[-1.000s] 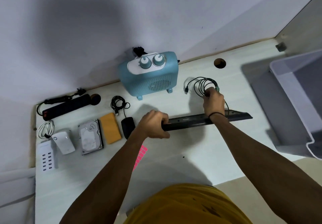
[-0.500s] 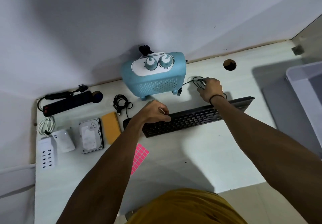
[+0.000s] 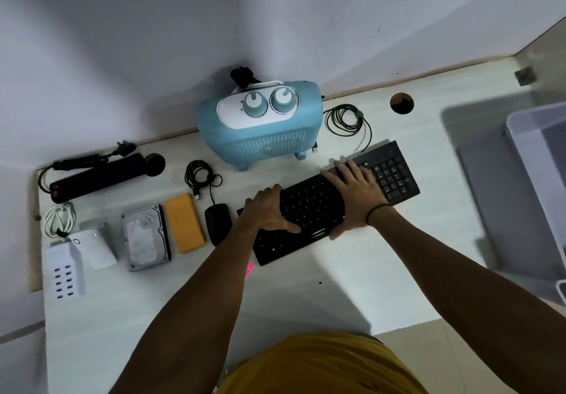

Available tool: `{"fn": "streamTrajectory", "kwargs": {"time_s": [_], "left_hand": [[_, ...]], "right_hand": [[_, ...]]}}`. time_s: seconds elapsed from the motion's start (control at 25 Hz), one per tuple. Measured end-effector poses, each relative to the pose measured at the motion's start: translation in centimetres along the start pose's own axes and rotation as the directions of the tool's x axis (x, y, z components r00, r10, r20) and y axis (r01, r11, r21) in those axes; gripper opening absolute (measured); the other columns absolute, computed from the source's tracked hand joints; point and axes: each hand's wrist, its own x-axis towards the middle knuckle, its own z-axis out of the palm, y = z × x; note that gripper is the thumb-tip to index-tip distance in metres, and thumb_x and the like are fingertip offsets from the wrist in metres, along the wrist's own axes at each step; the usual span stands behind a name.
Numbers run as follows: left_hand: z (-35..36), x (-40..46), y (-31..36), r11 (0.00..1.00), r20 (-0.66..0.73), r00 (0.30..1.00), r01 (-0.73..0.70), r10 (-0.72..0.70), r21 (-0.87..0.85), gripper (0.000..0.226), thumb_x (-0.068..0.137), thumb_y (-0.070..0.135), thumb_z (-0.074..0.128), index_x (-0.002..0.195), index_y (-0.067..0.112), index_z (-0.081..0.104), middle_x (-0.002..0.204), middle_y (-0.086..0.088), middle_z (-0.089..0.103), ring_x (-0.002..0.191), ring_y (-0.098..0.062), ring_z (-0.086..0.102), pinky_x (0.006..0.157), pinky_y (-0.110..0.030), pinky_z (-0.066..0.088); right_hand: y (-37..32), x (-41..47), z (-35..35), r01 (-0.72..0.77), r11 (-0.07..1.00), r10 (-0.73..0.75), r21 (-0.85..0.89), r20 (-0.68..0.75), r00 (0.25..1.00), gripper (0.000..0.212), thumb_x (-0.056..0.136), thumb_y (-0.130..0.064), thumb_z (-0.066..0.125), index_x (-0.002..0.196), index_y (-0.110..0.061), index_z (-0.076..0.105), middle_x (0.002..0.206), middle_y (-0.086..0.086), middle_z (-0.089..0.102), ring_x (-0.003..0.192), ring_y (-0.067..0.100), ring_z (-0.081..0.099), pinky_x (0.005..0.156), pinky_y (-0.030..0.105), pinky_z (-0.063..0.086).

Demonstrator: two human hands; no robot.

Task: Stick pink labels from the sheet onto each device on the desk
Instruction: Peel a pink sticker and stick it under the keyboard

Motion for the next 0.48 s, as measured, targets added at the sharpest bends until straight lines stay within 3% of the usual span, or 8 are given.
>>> {"fn": "streamTrajectory", "kwargs": {"time_s": [0.08, 0.16, 0.36, 0.48], "left_hand": [[0.6, 0.2, 0.3, 0.996, -0.06, 0.997, -0.032, 0.037, 0.085, 0.113, 0.046, 0.071, 0.085, 0.135, 0.019, 0.038, 0.129, -0.003, 0.052, 0.121, -0.026, 0.05, 0.105, -0.052, 0.041], [0.9, 0.3, 0.3, 0.991, -0.11, 0.992, -0.056, 0.07, 0.125, 0.112, 0.049, 0.07, 0.086, 0.135, 0.017, 0.037, 0.128, -0.004, 0.052, 0.12, -0.027, 0.05, 0.103, -0.05, 0.042], [1.7, 0.0, 0.5, 0.979, -0.199, 0.975, -0.058, 0.098, 0.196, 0.124, 0.044, 0.075, 0.084, 0.142, 0.017, 0.036, 0.138, -0.005, 0.046, 0.125, -0.027, 0.047, 0.107, -0.05, 0.038], [2.1, -0.5, 0.8, 0.96, -0.214, 0.97, -0.052, 0.114, 0.277, 0.146, 0.038, 0.074, 0.086, 0.155, 0.019, 0.019, 0.15, -0.007, 0.034, 0.139, -0.028, 0.036, 0.112, -0.058, 0.027]], "right_hand": [[0.5, -0.1, 0.3, 0.029, 0.992, -0.019, -0.124, 0.082, 0.996, 0.164, 0.022, -0.078, 0.079, 0.154, -0.035, -0.009, 0.163, 0.013, 0.002, 0.15, 0.04, 0.001, 0.119, 0.06, 0.013], [0.7, 0.1, 0.3, 0.014, 0.984, 0.003, -0.18, 0.097, 0.995, 0.167, 0.025, -0.063, 0.089, 0.152, -0.035, -0.015, 0.162, 0.015, 0.005, 0.149, 0.043, 0.003, 0.118, 0.061, 0.017], [0.7, 0.3, -0.2, -0.028, 0.991, 0.032, -0.129, 0.025, 0.999, 0.161, 0.02, -0.053, 0.089, 0.153, -0.037, -0.002, 0.148, 0.008, 0.027, 0.14, 0.04, 0.021, 0.114, 0.059, 0.029], [0.7, 0.1, -0.2, -0.064, 0.996, 0.065, -0.068, 0.019, 0.998, 0.158, 0.019, -0.051, 0.09, 0.152, -0.034, 0.006, 0.146, 0.008, 0.028, 0.138, 0.039, 0.023, 0.108, 0.057, 0.039]]}}
